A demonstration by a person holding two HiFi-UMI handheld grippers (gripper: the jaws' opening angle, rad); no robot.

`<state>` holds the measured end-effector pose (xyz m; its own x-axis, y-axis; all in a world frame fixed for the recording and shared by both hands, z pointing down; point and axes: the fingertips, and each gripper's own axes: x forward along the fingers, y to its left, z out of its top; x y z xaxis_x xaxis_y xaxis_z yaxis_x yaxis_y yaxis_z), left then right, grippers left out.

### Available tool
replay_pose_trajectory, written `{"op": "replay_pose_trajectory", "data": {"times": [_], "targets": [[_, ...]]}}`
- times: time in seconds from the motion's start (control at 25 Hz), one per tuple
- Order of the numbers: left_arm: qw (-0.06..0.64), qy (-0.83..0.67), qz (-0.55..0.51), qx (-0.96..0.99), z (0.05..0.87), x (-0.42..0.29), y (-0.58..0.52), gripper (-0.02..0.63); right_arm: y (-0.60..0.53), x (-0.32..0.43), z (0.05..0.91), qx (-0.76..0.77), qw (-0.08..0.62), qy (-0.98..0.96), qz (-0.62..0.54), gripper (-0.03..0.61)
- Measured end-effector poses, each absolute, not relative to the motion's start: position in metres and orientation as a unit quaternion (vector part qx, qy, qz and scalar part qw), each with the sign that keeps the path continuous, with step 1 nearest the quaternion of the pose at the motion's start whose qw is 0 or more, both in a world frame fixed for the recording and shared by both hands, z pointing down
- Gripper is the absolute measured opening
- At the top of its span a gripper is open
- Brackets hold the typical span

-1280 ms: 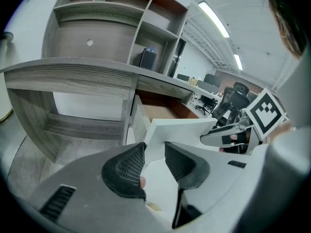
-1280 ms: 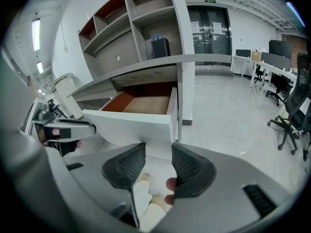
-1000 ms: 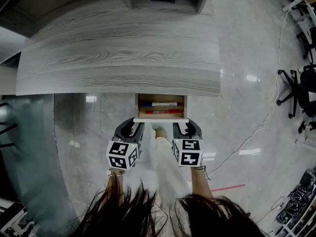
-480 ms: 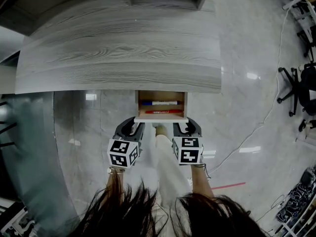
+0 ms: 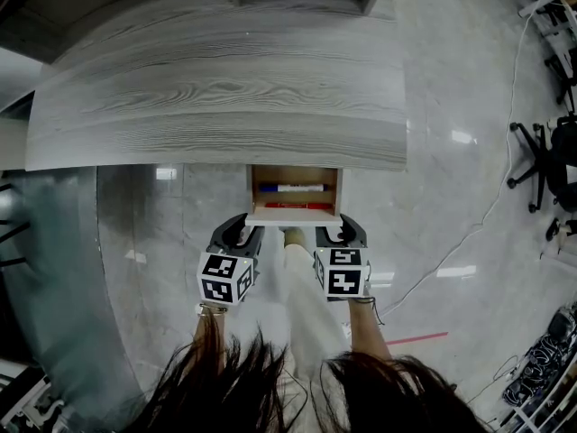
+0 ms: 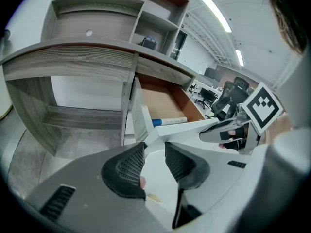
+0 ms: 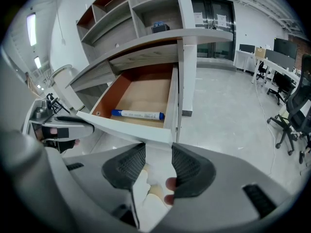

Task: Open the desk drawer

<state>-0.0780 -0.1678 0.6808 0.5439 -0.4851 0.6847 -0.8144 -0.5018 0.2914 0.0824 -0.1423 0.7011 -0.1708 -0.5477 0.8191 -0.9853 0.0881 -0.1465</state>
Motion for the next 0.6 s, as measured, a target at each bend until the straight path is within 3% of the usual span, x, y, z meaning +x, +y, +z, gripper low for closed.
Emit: {"op": "replay_pose_trajectory", "data": {"times": [0.6], "targets": [[0.3, -0.383, 0.289, 0.825, 0.697, -0.078, -0.165, 0.129, -0.14, 0.082, 0.716, 0.556, 0.32, -0.672, 0.371, 0.163]]}}
